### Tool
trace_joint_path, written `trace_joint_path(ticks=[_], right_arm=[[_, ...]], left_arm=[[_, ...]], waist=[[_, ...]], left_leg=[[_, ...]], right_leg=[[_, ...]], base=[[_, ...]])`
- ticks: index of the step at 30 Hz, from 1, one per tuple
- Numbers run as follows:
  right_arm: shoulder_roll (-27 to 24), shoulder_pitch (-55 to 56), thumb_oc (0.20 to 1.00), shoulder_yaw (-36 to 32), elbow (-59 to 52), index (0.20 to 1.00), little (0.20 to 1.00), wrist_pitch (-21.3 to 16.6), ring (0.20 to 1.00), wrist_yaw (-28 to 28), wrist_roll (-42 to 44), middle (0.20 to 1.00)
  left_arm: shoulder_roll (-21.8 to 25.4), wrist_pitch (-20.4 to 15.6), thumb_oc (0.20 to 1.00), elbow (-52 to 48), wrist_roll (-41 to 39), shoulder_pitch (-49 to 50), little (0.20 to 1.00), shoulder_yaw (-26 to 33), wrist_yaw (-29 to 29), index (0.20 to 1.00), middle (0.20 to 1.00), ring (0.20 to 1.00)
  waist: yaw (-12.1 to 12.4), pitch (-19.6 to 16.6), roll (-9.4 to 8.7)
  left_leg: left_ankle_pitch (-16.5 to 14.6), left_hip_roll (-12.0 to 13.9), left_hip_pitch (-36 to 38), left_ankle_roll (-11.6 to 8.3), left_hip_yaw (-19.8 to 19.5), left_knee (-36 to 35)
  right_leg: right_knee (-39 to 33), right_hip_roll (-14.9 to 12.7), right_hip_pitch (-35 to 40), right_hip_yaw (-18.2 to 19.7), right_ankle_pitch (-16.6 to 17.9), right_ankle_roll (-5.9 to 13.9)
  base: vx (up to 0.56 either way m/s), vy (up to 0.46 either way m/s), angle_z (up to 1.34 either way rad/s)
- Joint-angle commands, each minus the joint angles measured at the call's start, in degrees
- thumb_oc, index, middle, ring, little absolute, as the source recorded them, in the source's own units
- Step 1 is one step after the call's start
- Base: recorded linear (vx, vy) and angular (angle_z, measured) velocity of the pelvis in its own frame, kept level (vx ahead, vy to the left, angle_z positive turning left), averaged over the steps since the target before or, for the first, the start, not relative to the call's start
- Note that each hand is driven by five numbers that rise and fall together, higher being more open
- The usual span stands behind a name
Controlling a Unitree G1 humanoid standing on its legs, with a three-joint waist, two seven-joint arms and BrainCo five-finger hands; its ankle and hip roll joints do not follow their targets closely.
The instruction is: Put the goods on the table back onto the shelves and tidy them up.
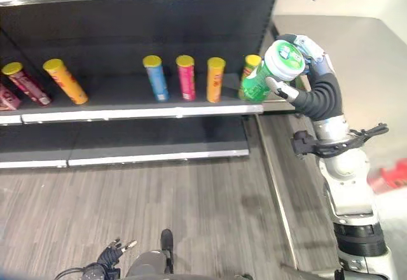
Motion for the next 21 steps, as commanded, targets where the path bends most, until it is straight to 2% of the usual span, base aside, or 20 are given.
trace_joint_path(ticks=[1,2,4,5,6,7,8,9,10,11,13,15,16,18,20,21], right_arm=[[-4.59,-3.99,0.2,-1.37,1.66,0.2,0.2,-0.89,0.2,-4.9,-3.87,0.2],[-4.59,-4.0,0.2,-1.36,1.64,0.2,0.2,-0.86,0.2,-4.91,-3.89,0.2],[-4.86,-5.15,0.2,-1.24,2.14,0.2,0.2,-1.04,0.2,-5.8,-4.04,0.2],[-4.45,-5.45,0.2,-1.28,2.51,0.2,0.2,-1.05,0.2,-5.97,-3.16,0.2],[-6.18,-7.68,0.2,-0.37,3.48,0.2,0.2,-0.68,0.2,-5.44,-0.88,0.2],[-6.85,-8.99,0.2,0.22,3.96,0.2,0.2,-0.65,0.2,-5.42,-0.41,0.2],[-7.21,-10.47,0.2,1.18,4.4,0.2,0.2,-0.8,0.2,-5.64,-0.18,0.2],[-7.25,-10.67,0.2,1.29,4.52,0.2,0.2,-0.83,0.2,-5.67,-0.17,0.2],[-7.94,-11.95,0.2,2.1,5.31,0.2,0.2,-0.72,0.2,-6.01,-0.5,0.2],[-9.35,-13.6,0.2,2.98,6.5,0.2,0.2,-0.41,0.2,-6.45,-1.27,0.2],[-10.9,-15.67,0.2,3.51,7.3,0.2,0.2,-0.55,0.2,-7.35,-1.51,0.2],[-11.91,-16.35,0.2,3.41,7.32,0.2,0.2,-0.44,0.2,-7.57,-1.32,0.2],[-13.19,-16.52,0.2,2.74,7.77,0.2,0.2,-0.85,0.2,-8.13,-0.78,0.2],[-15.94,-16.73,0.2,1.75,8.72,0.2,0.2,-0.71,0.2,-8.19,-0.01,0.2],[-16.7,-17.03,0.2,1.6,9.18,0.2,0.2,-0.79,0.2,-8.34,0.8,0.2],[-18.63,-17.76,0.2,1.77,10.8,0.2,0.2,-0.67,0.2,-8.55,2.02,0.2]], left_arm=[[2.34,-0.41,1.0,-0.53,0.85,0.27,1.0,-2.21,1.18,1.0,1.0,1.0],[2.34,-0.39,1.0,-0.54,0.85,0.27,1.0,-2.2,1.18,1.0,1.0,1.0],[3.06,-0.14,1.0,-0.32,1.54,-0.07,1.0,-2.75,1.13,1.0,1.0,1.0],[3.66,0.02,1.0,-0.38,2.13,-0.13,1.0,-2.96,1.33,1.0,1.0,1.0],[4.09,0.13,1.0,-0.53,1.71,0.08,1.0,-3.2,0.69,1.0,1.0,1.0],[4.14,0.2,1.0,-0.61,1.8,0.36,1.0,-3.21,0.42,1.0,1.0,1.0],[4.19,0.22,1.0,-0.52,1.8,0.51,1.0,-3.27,0.34,1.0,1.0,1.0],[4.15,0.22,1.0,-0.51,1.81,0.46,1.0,-3.2,0.34,1.0,1.0,1.0],[3.96,0.27,1.0,-0.18,1.9,0.49,1.0,-3.16,0.16,1.0,1.0,1.0],[3.7,0.52,1.0,0.57,2.43,0.26,1.0,-2.88,-0.26,1.0,1.0,1.0],[3.47,0.58,1.0,0.75,3.05,-0.36,1.0,-3.02,-0.29,1.0,1.0,1.0],[3.45,0.61,1.0,0.45,3.0,-0.38,1.0,-3.25,-0.35,1.0,1.0,1.0],[3.09,0.32,1.0,-0.08,3.07,-0.26,1.0,-3.79,-0.36,1.0,1.0,1.0],[2.98,0.37,1.0,-0.63,3.06,0.15,1.0,-4.15,-0.45,1.0,1.0,1.0],[2.96,0.41,1.0,-0.65,2.86,0.16,1.0,-4.35,-0.41,1.0,1.0,1.0],[2.97,0.37,1.0,-1.07,2.19,0.28,1.0,-4.84,-0.47,1.0,1.0,1.0]], waist=[[1.23,-4.07,1.24],[1.24,-4.05,1.14],[0.74,-3.8,1.34],[0.39,-3.42,1.56],[-0.68,-2.72,2.66],[-0.7,-2.52,3.01],[-0.83,-1.98,2.97],[-0.89,-2.01,3.07],[-1.25,-1.65,2.85],[-2.12,-1.17,2.22],[-2.93,-0.91,1.38],[-3.0,-0.86,1.02],[-2.85,-1.45,0.42],[-2.73,-2.38,0.58],[-3.03,-2.85,0.42],[-3.14,-3.58,0.28]], left_leg=[[-4.97,0.66,2.12,-1.97,-6.17,-2.8],[-4.98,0.5,2.12,-1.89,-6.12,-2.8],[-6.13,-1.51,3.22,-0.58,-7.33,-2.8],[-6.74,-1.83,3.68,-0.17,-8.01,-2.8],[-7.68,-0.99,5.12,-0.34,-9.27,-2.8],[-7.96,-0.73,5.6,-0.66,-9.41,-2.8],[-8.37,-0.78,6.56,-0.84,-9.52,-2.8],[-8.21,-0.69,6.38,-0.83,-9.51,-2.8],[-8.97,-0.89,7.56,-0.93,-9.59,-2.8],[-10.77,-1.35,10.39,-1.24,-9.92,-2.8],[-11.51,-1.92,11.95,-1.58,-10.66,-2.8],[-11.66,-2.03,12.39,-1.71,-11.08,-2.8],[-12.53,-1.98,13.0,-2.1,-11.65,-2.8],[-12.98,-0.47,13.81,-3.01,-12.02,-2.8],[-12.6,-0.05,13.69,-3.37,-12.31,-2.8],[-12.65,1.41,14.54,-4.34,-12.14,-2.8]], right_leg=[[8.55,-2.39,-1.64,2.08,2.16,2.69],[8.9,-2.62,-1.83,2.22,2.02,2.78],[14.27,-3.97,-3.24,3.41,4.41,2.3],[16.14,-3.37,-4.65,4.65,4.53,1.97],[13.59,3.14,-11.09,9.22,-2.41,-0.24],[10.41,4.82,-11.63,9.62,-3.07,-0.23],[6.34,6.54,-12.68,9.47,-2.27,0.12],[5.78,6.71,-12.59,9.38,-1.8,0.05],[2.03,8.75,-14.56,9.22,-0.32,0.4],[-3.78,12.08,-17.32,9.31,2.55,1.61],[-7.5,13.69,-18.78,8.26,5.04,2.38],[-7.66,13.77,-18.53,7.85,5.18,2.31],[-7.98,13.81,-16.45,7.81,4.96,1.43],[-7.97,14.45,-14.97,7.2,4.58,0.96],[-7.96,14.21,-14.62,6.35,4.66,0.83],[-7.71,14.56,-13.66,5.56,3.79,0.31]], base=[[0.11,0.248,0.3],[0.11,0.208,0.46],[0.14,0.21,0.59],[0.25,0.192,0.44],[0.26,0.093,0.32],[0.27,0.019,0.03],[0.11,-0.037,-0.03],[0.13,-0.031,0.01],[0.29,-0.025,0.07],[0.39,-0.022,-0.02],[0.33,-0.029,-0.09],[0.18,-0.057,0.37],[0.22,-0.11,0.6],[0.23,-0.122,0.68],[0.17,-0.106,0.72],[0.29,-0.179,0.62]])
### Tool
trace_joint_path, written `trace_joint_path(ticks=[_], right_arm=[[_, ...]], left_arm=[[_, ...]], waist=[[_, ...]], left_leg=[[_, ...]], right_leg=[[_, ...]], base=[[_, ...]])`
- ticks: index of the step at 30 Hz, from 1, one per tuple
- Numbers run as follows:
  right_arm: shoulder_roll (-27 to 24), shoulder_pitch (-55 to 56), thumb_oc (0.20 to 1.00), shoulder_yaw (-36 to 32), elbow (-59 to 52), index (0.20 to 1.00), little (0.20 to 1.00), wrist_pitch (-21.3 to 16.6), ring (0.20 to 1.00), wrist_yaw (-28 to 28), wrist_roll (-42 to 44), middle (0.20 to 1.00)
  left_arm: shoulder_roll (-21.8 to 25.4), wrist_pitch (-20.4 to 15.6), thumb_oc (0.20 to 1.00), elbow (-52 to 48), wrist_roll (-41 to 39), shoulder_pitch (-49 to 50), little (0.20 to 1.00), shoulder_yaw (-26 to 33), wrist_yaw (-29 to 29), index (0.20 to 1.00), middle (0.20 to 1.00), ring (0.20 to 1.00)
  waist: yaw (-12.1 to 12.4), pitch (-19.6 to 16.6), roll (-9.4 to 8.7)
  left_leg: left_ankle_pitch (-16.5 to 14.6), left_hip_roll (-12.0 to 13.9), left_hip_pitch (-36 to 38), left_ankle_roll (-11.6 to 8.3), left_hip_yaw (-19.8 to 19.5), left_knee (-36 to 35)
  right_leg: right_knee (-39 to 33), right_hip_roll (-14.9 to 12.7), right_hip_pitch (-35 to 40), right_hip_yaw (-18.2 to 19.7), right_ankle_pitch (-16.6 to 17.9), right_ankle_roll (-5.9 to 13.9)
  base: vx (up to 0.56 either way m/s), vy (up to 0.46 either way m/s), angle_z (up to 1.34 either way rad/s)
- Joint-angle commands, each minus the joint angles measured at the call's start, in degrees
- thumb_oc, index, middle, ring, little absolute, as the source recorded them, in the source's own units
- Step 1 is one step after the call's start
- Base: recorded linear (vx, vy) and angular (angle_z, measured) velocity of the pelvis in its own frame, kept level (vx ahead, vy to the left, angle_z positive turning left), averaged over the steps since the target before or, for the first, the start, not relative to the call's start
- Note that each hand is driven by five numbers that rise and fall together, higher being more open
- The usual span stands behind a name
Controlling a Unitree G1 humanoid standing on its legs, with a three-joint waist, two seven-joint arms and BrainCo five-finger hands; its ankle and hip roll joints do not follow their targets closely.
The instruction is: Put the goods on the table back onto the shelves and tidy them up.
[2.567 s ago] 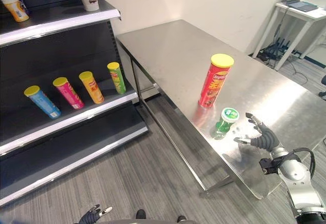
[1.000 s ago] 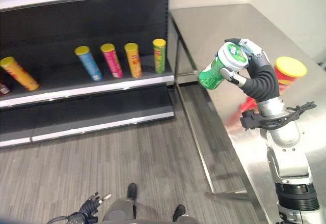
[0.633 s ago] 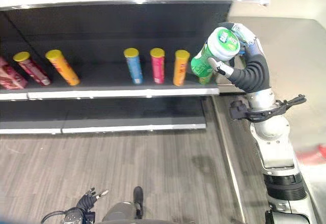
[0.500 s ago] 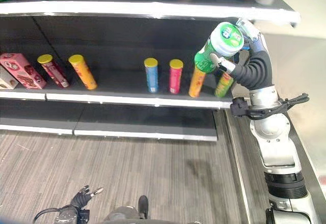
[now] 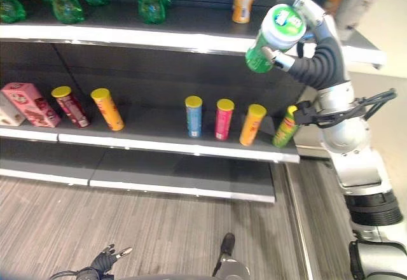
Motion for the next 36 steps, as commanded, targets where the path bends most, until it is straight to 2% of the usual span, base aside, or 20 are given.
trace_joint_path(ticks=[1,3,4,5,6,7,8,10,11,12,14,15,17,22,30,36], right_arm=[[-2.95,-7.4,0.2,-1.17,3.53,0.2,0.2,-1.24,0.2,-2.31,5.6,0.2],[-3.31,-8.76,0.2,-0.09,5.66,0.2,0.2,-1.29,0.2,-2.2,7.83,0.2],[-3.58,-10.22,0.2,1.0,6.76,0.2,0.2,-1.34,0.2,-2.3,8.67,0.2],[-4.48,-12.52,0.2,2.34,7.65,0.2,0.2,-1.18,0.2,-2.12,9.74,0.2],[-5.24,-14.75,0.2,3.54,8.15,0.2,0.2,-1.37,0.2,-2.19,10.1,0.2],[-5.24,-14.85,0.2,3.62,8.2,0.2,0.2,-1.38,0.2,-2.2,10.11,0.2],[-5.72,-15.7,0.2,4.06,8.66,0.2,0.2,-1.33,0.2,-2.43,10.24,0.2],[-7.69,-18.28,0.2,5.91,10.63,0.2,0.2,-0.99,0.2,-2.36,11.0,0.2],[-8.72,-19.02,0.2,6.69,11.2,0.2,0.2,-0.68,0.2,-1.88,11.96,0.2],[-10.31,-20.59,0.2,8.14,12.93,0.2,0.2,-0.41,0.2,-1.49,13.47,0.2],[-10.04,-20.63,0.2,9.08,13.79,0.2,0.2,-0.49,0.2,-0.88,15.15,0.2],[-10.06,-20.72,0.2,9.15,13.84,0.2,0.2,-0.51,0.2,-0.88,15.17,0.2],[-8.89,-21.16,0.2,9.87,15.84,0.2,0.2,0.05,0.2,-0.58,15.95,0.2],[-8.79,-22.86,0.2,12.6,17.15,0.2,0.2,1.18,0.2,0.07,16.08,0.2],[-7.78,-24.42,0.2,15.75,20.16,0.2,0.2,1.84,0.2,2.59,21.45,0.2],[-12.35,-29.9,0.2,23.61,25.31,0.2,0.2,3.36,0.2,5.62,21.81,0.2]], left_arm=[[2.12,-0.9,1.0,-0.38,0.92,-2.57,1.0,-2.44,-0.07,1.0,1.0,1.0],[2.4,-0.82,1.0,-0.74,0.25,-2.37,1.0,-2.92,-0.12,1.0,1.0,1.0],[2.42,-0.74,1.0,-0.98,-0.29,-2.4,1.0,-3.13,-0.27,1.0,1.0,1.0],[2.68,-0.78,1.0,-1.8,-1.37,-2.56,1.0,-3.19,-0.22,1.0,1.0,1.0],[2.78,-0.74,1.0,-2.01,-1.86,-2.91,1.0,-3.14,-0.02,1.0,1.0,1.0],[2.76,-0.74,1.0,-2.01,-1.86,-2.92,1.0,-3.1,-0.02,1.0,1.0,1.0],[2.76,-0.78,1.0,-2.1,-2.04,-2.99,1.0,-3.13,0.13,1.0,1.0,1.0],[2.66,-0.75,1.0,-2.32,-3.11,-3.01,1.0,-3.09,0.25,1.0,1.0,1.0],[2.56,-0.71,1.0,-2.29,-3.34,-2.89,1.0,-3.01,0.11,1.0,1.0,1.0],[2.54,-0.47,1.0,-2.05,-3.58,-2.36,1.0,-3.1,-0.05,1.0,1.0,1.0],[2.68,-0.44,1.0,-1.82,-4.0,-1.84,1.0,-3.09,0.13,1.0,1.0,1.0],[2.67,-0.44,1.0,-1.82,-4.01,-1.86,1.0,-3.08,0.13,1.0,1.0,1.0],[2.52,-0.53,1.0,-1.11,-3.75,-1.51,1.0,-2.95,0.37,1.0,1.0,1.0],[2.28,-0.58,1.0,-1.35,-3.59,-1.06,1.0,-3.19,0.53,1.0,1.0,1.0],[3.02,-0.73,1.0,-0.33,-3.34,-0.67,1.0,-2.44,0.92,1.0,1.0,1.0],[3.85,-1.15,1.0,-0.33,-3.66,-0.7,1.0,-2.35,0.72,1.0,1.0,1.0]], waist=[[0.88,-0.22,-0.24],[0.94,-0.42,-0.41],[0.89,-0.33,-0.71],[1.37,0.44,-1.01],[1.57,1.17,-1.7],[1.42,1.08,-1.73],[1.8,1.66,-2.12],[2.45,2.71,-2.69],[2.53,2.8,-2.93],[2.7,2.34,-3.45],[3.18,1.71,-2.35],[3.09,1.56,-2.47],[2.82,-0.17,-1.0],[2.54,-1.51,-0.1],[2.64,-1.79,-0.5],[2.58,-1.88,-1.46]], left_leg=[[-2.61,4.81,0.62,-5.76,2.37,0.24],[-3.89,6.76,0.17,-7.22,3.0,4.32],[-3.52,7.16,-1.03,-7.76,2.97,7.36],[-1.62,7.78,-3.84,-9.2,2.57,15.33],[0.75,7.33,-6.92,-9.77,1.61,21.36],[0.78,7.26,-7.1,-9.74,1.5,21.41],[2.18,7.45,-9.15,-9.85,1.23,25.4],[3.12,8.97,-12.5,-9.27,2.5,28.62],[2.36,9.62,-13.0,-8.87,3.57,26.74],[0.38,10.07,-13.0,-8.25,4.56,19.78],[3.81,10.61,-13.25,-8.69,3.25,9.54],[4.38,10.41,-13.24,-8.6,3.27,8.91],[5.32,10.19,-11.08,-8.89,2.93,3.09],[4.8,8.91,-7.0,-8.23,4.61,0.06],[2.46,6.56,-5.41,-6.91,7.09,0.06],[2.12,5.88,-5.55,-6.66,7.54,0.06]], right_leg=[[-1.09,0.93,4.92,-1.29,-5.67,2.06],[-0.99,1.97,6.76,-1.6,-7.82,0.98],[-1.15,2.17,7.51,-1.8,-8.44,0.39],[-1.42,3.15,9.3,-1.72,-9.63,-0.79],[-1.69,3.22,10.02,-1.69,-9.95,-1.67],[-1.69,3.15,9.93,-1.79,-9.94,-1.66],[-1.69,3.33,10.65,-1.92,-10.63,-2.16],[-1.69,3.42,11.67,-2.01,-11.93,-2.47],[-1.69,3.09,11.98,-1.9,-12.25,-2.16],[-1.69,2.36,12.17,-1.14,-12.73,-1.12],[-1.69,2.51,12.25,0.0,-13.18,-0.48],[-1.69,2.34,12.01,-0.05,-13.05,-0.45],[-1.69,2.45,12.44,0.7,-13.17,-0.2],[-1.69,1.3,13.06,2.22,-12.19,0.32],[-1.69,-1.68,12.87,2.93,-9.84,2.58],[-1.69,-2.91,12.72,2.5,-8.97,3.42]], base=[[0.3,-0.191,0.47],[0.19,-0.165,0.13],[0.16,-0.207,0.05],[0.09,-0.2,-0.06],[0.07,-0.157,-0.04],[0.02,-0.095,-0.13],[0.04,-0.081,-0.18],[0.06,-0.072,-0.11],[0.14,0.039,0.09],[0.17,0.103,0.08],[0.12,0.127,0.01],[0.07,0.103,-0.09],[0.12,0.132,-0.22],[0.09,0.159,-0.24],[0.01,0.115,-0.08],[0.0,0.058,-0.08]])
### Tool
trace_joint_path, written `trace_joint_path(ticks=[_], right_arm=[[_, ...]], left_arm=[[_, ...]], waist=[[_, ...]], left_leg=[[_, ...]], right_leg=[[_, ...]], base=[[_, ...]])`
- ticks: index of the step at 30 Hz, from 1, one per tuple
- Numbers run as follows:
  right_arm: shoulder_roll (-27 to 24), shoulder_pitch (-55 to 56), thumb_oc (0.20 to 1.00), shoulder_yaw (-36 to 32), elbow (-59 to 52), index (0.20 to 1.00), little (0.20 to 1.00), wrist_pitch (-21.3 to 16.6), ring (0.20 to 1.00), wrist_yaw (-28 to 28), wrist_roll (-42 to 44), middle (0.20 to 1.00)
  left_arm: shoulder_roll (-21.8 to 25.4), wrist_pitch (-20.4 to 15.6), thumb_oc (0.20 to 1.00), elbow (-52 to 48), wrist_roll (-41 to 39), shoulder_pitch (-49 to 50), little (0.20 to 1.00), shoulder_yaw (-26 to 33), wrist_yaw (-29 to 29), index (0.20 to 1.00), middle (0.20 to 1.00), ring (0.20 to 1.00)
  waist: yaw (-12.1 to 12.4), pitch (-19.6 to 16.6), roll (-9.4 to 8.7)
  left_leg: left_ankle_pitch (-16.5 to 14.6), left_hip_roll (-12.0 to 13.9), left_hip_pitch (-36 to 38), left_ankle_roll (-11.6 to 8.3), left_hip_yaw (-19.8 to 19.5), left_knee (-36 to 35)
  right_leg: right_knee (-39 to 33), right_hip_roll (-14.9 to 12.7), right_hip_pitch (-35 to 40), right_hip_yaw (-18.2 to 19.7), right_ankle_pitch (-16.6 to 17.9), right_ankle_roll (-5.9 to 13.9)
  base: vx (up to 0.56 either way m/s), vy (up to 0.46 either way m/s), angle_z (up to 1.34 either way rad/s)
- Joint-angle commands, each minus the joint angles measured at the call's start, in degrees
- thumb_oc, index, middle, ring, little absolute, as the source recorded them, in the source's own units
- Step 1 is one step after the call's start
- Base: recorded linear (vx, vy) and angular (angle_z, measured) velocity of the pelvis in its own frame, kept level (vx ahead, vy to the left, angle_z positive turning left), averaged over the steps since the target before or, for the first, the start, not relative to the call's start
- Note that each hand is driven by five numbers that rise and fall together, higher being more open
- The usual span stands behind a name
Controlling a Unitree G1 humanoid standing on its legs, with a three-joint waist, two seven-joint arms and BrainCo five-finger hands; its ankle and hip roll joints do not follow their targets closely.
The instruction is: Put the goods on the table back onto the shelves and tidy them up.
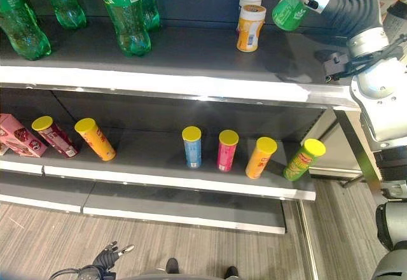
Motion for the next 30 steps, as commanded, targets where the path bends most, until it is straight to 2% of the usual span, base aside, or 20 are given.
trace_joint_path(ticks=[1,7,14,20,30], right_arm=[[-4.09,-8.02,0.2,5.83,2.38,0.2,0.2,0.33,0.2,1.38,1.37,0.2],[-5.94,-7.33,0.2,7.99,3.22,0.2,0.2,1.2,0.2,3.11,-0.07,0.2],[-5.75,-1.37,0.2,5.77,-1.81,0.2,0.2,1.23,0.2,4.86,-1.85,0.2],[-3.64,1.46,0.2,4.59,-3.96,0.2,0.2,1.52,0.2,4.99,-4.7,0.2],[-0.11,-0.46,0.2,6.27,-1.2,0.2,0.2,2.61,0.2,3.77,-8.72,0.2]], left_arm=[[2.62,-2.01,1.0,1.3,-1.08,-1.23,1.0,-0.67,0.37,1.0,1.0,1.0],[2.56,-2.14,1.0,2.18,-0.57,-1.25,1.0,-0.2,0.32,1.0,1.0,1.0],[1.71,-1.97,1.0,2.96,0.67,-1.53,1.0,-0.09,0.12,1.0,1.0,1.0],[1.32,-1.76,1.0,2.85,1.26,-1.67,1.0,-0.18,0.09,1.0,1.0,1.0],[0.91,-1.51,1.0,3.48,1.44,-1.76,1.0,-0.21,0.48,1.0,1.0,1.0]], waist=[[1.11,-1.51,-2.96],[0.5,-1.18,-3.36],[-0.26,-1.18,-3.38],[-0.44,-1.08,-3.11],[-0.19,-1.0,-2.73]], left_leg=[[-5.78,1.94,2.13,-3.45,0.89,0.15],[-5.93,1.63,2.08,-3.26,1.06,0.15],[-6.03,1.73,2.05,-3.16,1.31,0.15],[-6.13,1.89,2.33,-3.12,1.51,0.15],[-6.27,1.89,2.48,-3.12,1.47,0.15]], right_leg=[[0.12,-4.73,0.45,-1.49,-0.06,3.75],[0.28,-5.19,0.22,-1.42,0.29,4.06],[0.26,-5.45,-0.01,-1.41,0.49,4.19],[0.13,-5.47,0.02,-1.43,0.52,4.2],[0.12,-5.67,0.31,-1.82,0.46,4.25]], base=[[0.01,0.041,-0.01],[0.0,0.012,-0.01],[0.0,0.0,0.0],[0.0,0.0,0.0],[0.0,-0.002,-0.03]])
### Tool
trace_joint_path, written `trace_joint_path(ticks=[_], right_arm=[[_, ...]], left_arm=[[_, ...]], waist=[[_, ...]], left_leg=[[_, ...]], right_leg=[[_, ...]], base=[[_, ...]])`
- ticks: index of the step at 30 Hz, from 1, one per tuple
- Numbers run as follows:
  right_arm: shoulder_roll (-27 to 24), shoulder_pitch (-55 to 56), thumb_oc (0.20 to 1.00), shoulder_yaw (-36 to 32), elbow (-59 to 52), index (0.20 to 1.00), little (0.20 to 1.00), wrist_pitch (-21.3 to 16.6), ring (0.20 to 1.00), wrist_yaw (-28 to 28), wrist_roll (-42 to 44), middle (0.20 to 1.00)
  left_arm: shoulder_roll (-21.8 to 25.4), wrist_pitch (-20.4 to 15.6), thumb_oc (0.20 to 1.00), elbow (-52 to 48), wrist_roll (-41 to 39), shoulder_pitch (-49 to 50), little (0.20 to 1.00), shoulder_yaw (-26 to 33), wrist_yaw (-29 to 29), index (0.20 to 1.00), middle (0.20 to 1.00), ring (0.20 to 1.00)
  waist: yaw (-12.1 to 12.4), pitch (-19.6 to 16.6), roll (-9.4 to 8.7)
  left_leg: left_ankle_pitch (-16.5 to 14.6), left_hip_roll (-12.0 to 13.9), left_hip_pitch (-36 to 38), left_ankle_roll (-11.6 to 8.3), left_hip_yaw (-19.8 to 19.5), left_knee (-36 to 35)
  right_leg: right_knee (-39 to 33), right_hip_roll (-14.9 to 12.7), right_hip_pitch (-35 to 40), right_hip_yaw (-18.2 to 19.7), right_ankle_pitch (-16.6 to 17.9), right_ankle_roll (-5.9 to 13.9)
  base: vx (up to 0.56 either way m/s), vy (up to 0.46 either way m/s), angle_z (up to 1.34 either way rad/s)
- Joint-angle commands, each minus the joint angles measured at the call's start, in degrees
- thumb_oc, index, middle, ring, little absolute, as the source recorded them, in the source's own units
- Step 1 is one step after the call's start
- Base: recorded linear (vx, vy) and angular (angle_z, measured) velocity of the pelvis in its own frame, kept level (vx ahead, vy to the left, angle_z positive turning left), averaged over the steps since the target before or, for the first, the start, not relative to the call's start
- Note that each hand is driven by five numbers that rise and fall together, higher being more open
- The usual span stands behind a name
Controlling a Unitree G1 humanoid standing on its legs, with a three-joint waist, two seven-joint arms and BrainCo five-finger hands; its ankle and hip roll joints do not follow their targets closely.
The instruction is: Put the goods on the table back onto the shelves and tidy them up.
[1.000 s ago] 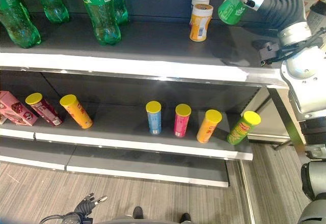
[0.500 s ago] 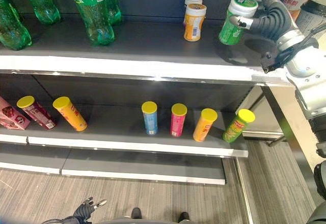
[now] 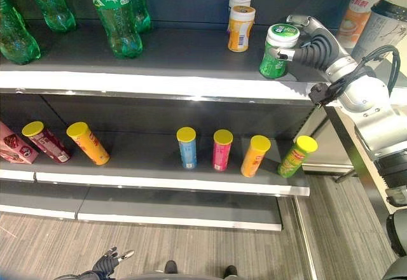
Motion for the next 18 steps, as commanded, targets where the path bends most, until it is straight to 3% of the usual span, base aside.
trace_joint_path(ticks=[1,7,8,9,10,18], right_arm=[[1.67,-6.12,0.2,2.09,1.94,0.2,0.2,-0.34,0.2,-1.62,-1.77,0.2],[3.34,-6.86,0.2,2.36,3.29,0.2,0.2,-0.1,0.2,-2.02,-1.57,0.2],[4.12,-6.81,0.413,2.07,3.79,0.413,0.413,0.04,0.413,-2.34,-1.33,0.413],[4.12,-6.79,0.413,2.06,3.79,0.413,0.413,0.04,0.413,-2.34,-1.33,0.413],[4.67,-5.97,1.0,1.17,3.37,1.0,1.0,0.18,1.0,-2.54,-0.85,1.0],[7.46,-2.69,1.0,-4.31,1.28,1.0,1.0,0.42,1.0,-5.98,-2.35,1.0]], left_arm=[[1.66,-1.46,1.0,3.05,1.4,-2.87,1.0,-0.23,0.54,1.0,1.0,1.0],[1.52,-1.47,1.0,3.26,1.22,-2.94,1.0,-0.39,0.71,1.0,1.0,1.0],[1.44,-1.42,1.0,3.24,1.04,-3.01,1.0,-0.43,0.83,1.0,1.0,1.0],[1.45,-1.42,1.0,3.23,1.04,-3.01,1.0,-0.43,0.82,1.0,1.0,1.0],[1.34,-1.35,1.0,3.37,1.18,-2.97,1.0,-0.54,0.74,1.0,1.0,1.0],[0.91,-0.74,1.0,3.77,1.51,-3.23,1.0,-0.12,1.28,1.0,1.0,1.0]], waist=[[1.18,-0.32,-2.7],[1.31,-0.24,-2.6],[1.34,-0.21,-2.53],[1.34,-0.21,-2.54],[1.3,-0.25,-2.5],[1.21,-0.2,-2.22]], left_leg=[[-6.11,2.03,2.38,-3.37,0.29,0.14],[-6.12,2.03,2.33,-3.32,0.21,0.14],[-6.09,2.03,2.33,-3.3,0.19,0.14],[-6.09,2.03,2.33,-3.3,0.19,0.14],[-6.13,2.06,2.32,-3.3,0.2,0.14],[-6.34,2.09,2.55,-3.17,0.29,0.14]], right_leg=[[0.13,-5.45,0.79,-2.96,0.23,4.1],[0.13,-5.5,0.72,-3.11,0.28,4.07],[0.13,-5.52,0.71,-3.12,0.35,4.06],[0.13,-5.52,0.71,-3.13,0.35,4.06],[0.13,-5.54,0.81,-3.28,0.23,4.05],[0.13,-5.54,0.94,-3.34,0.22,4.07]], base=[[0.0,0.0,0.0],[0.0,0.0,0.0],[0.0,0.0,0.0],[0.0,0.0,0.0],[0.0,0.0,0.0],[0.0,0.0,0.0]])
